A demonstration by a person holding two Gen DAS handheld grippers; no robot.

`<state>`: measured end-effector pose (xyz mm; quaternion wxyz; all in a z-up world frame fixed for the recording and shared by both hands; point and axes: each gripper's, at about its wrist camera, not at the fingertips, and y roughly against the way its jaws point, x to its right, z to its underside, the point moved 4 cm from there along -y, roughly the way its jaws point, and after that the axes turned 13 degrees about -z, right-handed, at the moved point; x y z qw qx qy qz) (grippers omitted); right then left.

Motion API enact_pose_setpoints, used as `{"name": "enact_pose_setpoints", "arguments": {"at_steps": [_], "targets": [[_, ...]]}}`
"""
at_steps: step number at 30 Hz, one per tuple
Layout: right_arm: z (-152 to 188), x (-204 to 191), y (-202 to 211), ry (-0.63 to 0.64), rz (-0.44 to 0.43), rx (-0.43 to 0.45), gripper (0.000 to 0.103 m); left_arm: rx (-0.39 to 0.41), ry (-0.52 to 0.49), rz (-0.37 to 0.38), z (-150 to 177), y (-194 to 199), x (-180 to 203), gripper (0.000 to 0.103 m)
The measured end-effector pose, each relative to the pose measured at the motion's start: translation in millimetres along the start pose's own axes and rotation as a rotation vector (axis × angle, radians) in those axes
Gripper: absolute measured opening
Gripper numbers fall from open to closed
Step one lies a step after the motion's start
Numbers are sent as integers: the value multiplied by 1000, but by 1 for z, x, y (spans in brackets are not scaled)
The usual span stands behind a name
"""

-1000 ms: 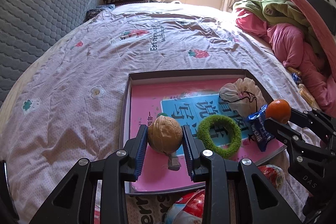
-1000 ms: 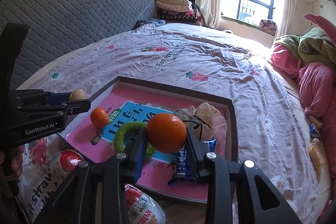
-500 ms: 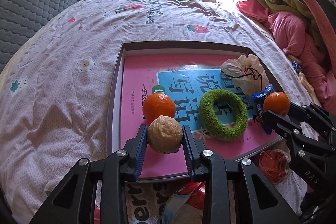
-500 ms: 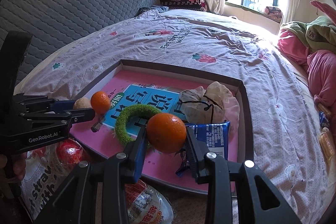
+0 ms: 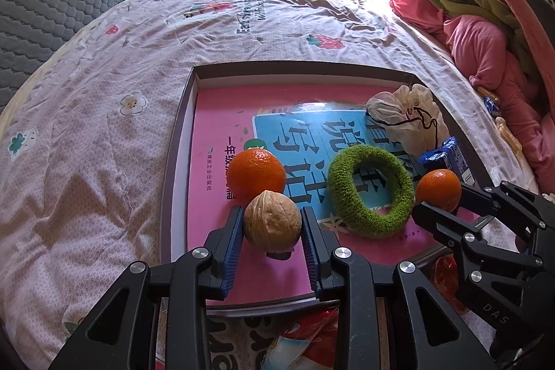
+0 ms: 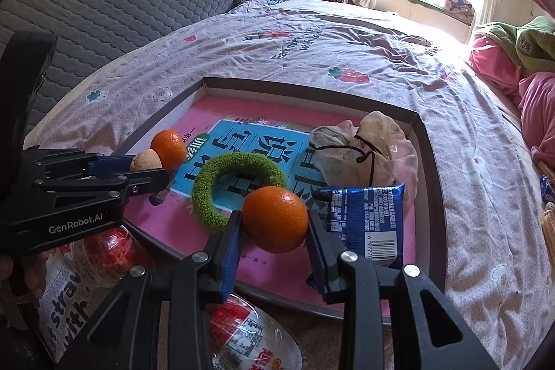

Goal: Organize objects
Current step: 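Lower the walnut into the tray with the left tool while the right tool lowers the orange beside the ring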

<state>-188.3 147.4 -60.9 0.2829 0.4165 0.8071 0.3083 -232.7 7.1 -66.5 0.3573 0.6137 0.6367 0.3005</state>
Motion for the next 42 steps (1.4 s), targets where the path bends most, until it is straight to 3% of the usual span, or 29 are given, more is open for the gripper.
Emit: {"name": "enact_pose_setpoints", "arguments": {"at_steps": [42], "targets": [[5,3,-10,-18,-16,-48,36,-6,-9,-14,0,-14,7,33]]}}
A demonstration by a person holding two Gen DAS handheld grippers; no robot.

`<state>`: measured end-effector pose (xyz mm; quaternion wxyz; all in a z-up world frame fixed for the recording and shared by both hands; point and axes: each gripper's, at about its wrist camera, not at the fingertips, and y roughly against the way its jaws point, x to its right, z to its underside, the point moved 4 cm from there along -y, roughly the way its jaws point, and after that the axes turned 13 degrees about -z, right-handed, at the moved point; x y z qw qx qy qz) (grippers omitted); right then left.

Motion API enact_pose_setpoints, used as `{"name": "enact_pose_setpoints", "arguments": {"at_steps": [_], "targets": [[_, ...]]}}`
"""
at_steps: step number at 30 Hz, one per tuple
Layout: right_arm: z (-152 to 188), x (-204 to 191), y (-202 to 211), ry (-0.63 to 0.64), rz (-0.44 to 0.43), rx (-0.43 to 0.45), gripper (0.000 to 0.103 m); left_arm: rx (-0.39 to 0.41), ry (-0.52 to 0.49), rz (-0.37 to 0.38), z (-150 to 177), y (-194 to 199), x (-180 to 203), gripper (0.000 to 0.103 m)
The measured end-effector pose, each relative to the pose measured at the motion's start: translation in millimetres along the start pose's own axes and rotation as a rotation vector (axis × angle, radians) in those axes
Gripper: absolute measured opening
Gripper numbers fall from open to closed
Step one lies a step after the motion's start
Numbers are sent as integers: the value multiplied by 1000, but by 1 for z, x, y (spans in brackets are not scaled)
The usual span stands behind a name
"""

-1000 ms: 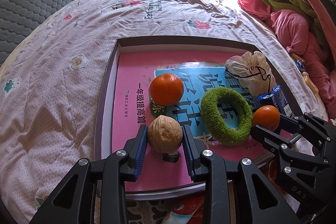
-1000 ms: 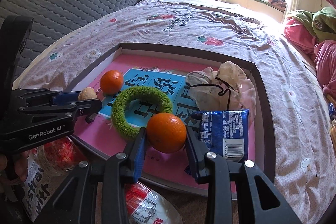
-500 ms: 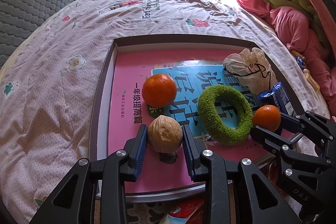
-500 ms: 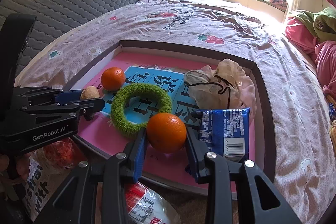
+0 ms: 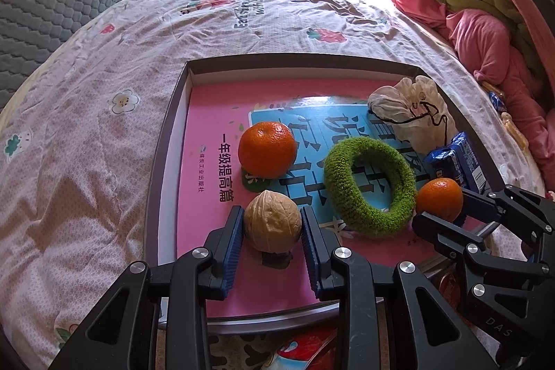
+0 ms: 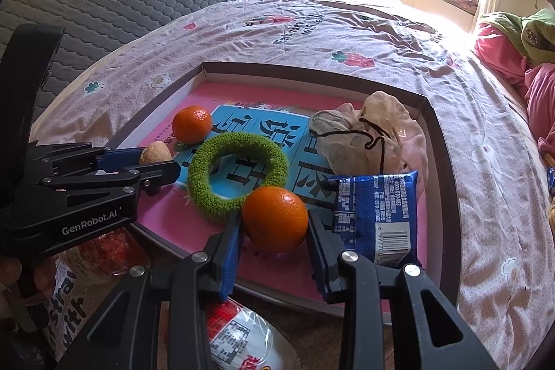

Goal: Organize objects
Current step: 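Lower the walnut into the tray with the left tool while the right tool lowers the orange beside the ring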

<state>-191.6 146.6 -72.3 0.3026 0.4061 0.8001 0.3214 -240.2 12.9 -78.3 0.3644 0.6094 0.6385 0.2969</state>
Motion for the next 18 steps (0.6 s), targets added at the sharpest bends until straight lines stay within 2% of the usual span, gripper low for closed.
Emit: {"name": "enact_pose_setpoints", "arguments": {"at_steps": [5,18], "targets": [[0,-1,2,-9,-19,-9,37,-2,4,-2,0,0,0,33],[-1,-3,4,-2,-5,-9,39,5,11,-7,0,4,-1,33]]}}
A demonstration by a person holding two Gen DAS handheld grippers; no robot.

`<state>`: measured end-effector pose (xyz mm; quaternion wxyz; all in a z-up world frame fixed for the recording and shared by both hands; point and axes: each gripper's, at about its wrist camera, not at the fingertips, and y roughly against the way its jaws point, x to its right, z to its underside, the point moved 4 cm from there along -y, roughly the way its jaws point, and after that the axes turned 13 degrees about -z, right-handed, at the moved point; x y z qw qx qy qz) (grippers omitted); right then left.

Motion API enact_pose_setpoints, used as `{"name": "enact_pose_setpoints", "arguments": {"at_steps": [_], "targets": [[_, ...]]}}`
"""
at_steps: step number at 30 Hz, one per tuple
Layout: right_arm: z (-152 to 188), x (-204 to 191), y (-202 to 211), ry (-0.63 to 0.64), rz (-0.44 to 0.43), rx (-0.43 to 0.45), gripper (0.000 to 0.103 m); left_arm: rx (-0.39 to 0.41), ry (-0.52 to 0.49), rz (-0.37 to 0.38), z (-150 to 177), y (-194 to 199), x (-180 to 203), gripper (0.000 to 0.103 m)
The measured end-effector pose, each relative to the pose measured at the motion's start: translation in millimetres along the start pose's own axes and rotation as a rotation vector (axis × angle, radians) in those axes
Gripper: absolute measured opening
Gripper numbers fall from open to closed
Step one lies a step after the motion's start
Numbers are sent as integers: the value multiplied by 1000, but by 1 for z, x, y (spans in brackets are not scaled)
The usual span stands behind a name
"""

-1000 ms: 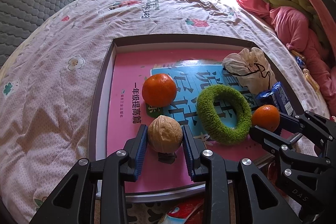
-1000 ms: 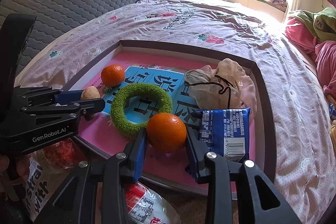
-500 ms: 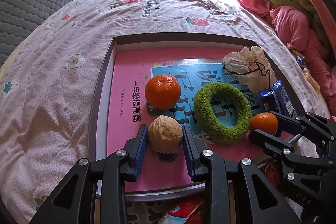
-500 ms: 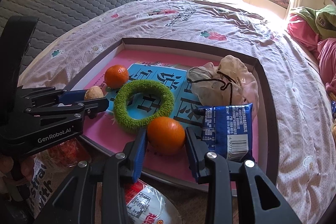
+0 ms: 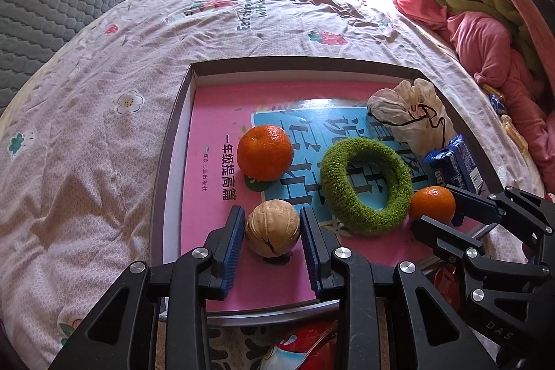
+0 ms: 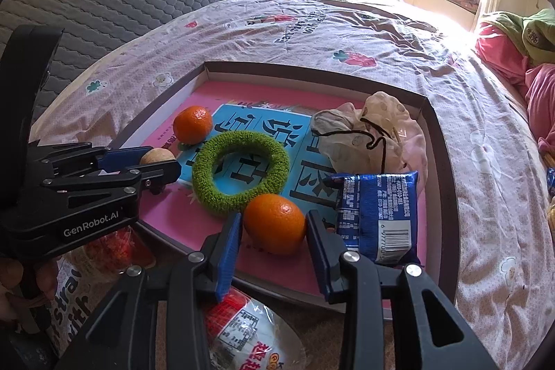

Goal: Organize objects
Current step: 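Lower the walnut into the tray with the left tool while the right tool lowers the orange beside the ring, then open both tools to release the walnut and orange in the tray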

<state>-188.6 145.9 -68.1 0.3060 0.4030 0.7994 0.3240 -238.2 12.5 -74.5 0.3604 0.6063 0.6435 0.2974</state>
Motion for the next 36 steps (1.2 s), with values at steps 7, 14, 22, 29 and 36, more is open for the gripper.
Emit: {"name": "enact_pose_setpoints", "arguments": {"at_steps": [7,14,22,29,36], "targets": [[-1,0,3,-3,3,8,39,5,11,-10,-1,6,-4,34],[-3,1,7,-5,9,18,40,7,16,-9,-1,9,-3,46],[-7,0,19,-2,18,48,49,37,33,-16,-6,28,-6,60],[-12,0,33,3,41,89,56,73,53,-26,-11,48,-11,66],[-19,-1,49,26,91,140,60,101,50,-44,-14,64,-9,72]]}}
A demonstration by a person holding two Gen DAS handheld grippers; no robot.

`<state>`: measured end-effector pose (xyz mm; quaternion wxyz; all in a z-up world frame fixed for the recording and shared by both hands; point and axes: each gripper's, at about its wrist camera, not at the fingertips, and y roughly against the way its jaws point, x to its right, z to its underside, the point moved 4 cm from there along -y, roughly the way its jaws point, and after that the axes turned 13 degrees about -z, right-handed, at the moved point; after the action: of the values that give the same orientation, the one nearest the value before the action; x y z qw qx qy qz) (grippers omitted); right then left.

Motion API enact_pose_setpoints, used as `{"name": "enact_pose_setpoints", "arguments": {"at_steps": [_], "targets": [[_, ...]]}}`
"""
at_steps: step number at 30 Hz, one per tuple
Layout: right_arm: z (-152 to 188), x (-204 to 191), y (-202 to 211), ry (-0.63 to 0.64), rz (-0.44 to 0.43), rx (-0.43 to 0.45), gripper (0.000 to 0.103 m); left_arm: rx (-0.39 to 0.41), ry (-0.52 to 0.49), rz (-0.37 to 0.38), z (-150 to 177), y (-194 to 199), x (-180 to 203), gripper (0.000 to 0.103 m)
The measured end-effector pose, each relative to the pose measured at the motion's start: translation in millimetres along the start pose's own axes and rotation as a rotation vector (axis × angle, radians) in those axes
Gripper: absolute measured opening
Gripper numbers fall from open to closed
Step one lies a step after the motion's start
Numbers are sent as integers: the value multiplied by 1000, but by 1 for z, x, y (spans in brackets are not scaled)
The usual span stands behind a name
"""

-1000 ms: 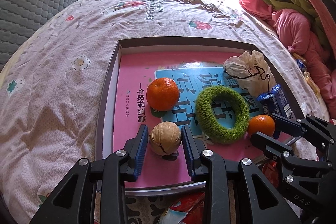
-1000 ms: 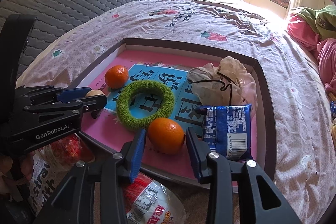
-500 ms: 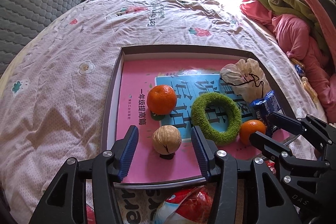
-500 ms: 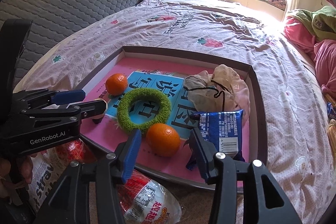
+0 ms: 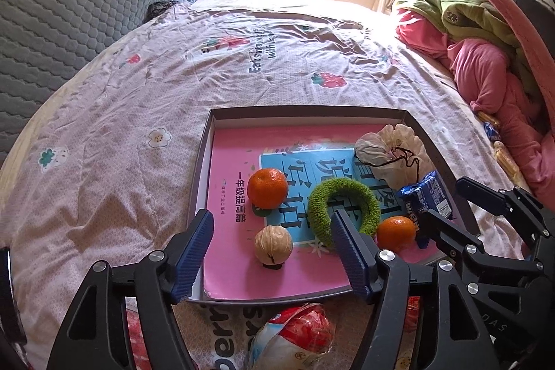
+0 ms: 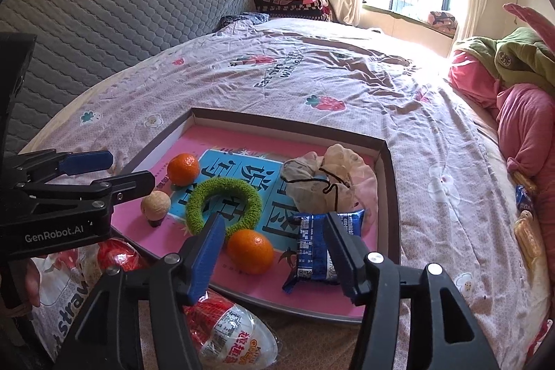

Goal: Organize objects
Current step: 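Open both tools to release the walnut and orange in the tray, then withdraw both open tools up and away from the tray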

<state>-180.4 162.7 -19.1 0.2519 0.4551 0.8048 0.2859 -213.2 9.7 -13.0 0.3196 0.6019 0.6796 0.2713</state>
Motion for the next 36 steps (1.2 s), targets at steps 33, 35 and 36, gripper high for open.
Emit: {"name": "enact_pose_setpoints", "arguments": {"at_steps": [33,35,36], "targets": [[-18,-35,98,2,31,229,74,141,2,-21,2,98,-9,77],[-15,-35,104,-11,33,231,75,148,2,-19,5,104,-10,77],[-14,-36,107,-15,35,230,75,150,1,-16,6,107,-10,77]]}}
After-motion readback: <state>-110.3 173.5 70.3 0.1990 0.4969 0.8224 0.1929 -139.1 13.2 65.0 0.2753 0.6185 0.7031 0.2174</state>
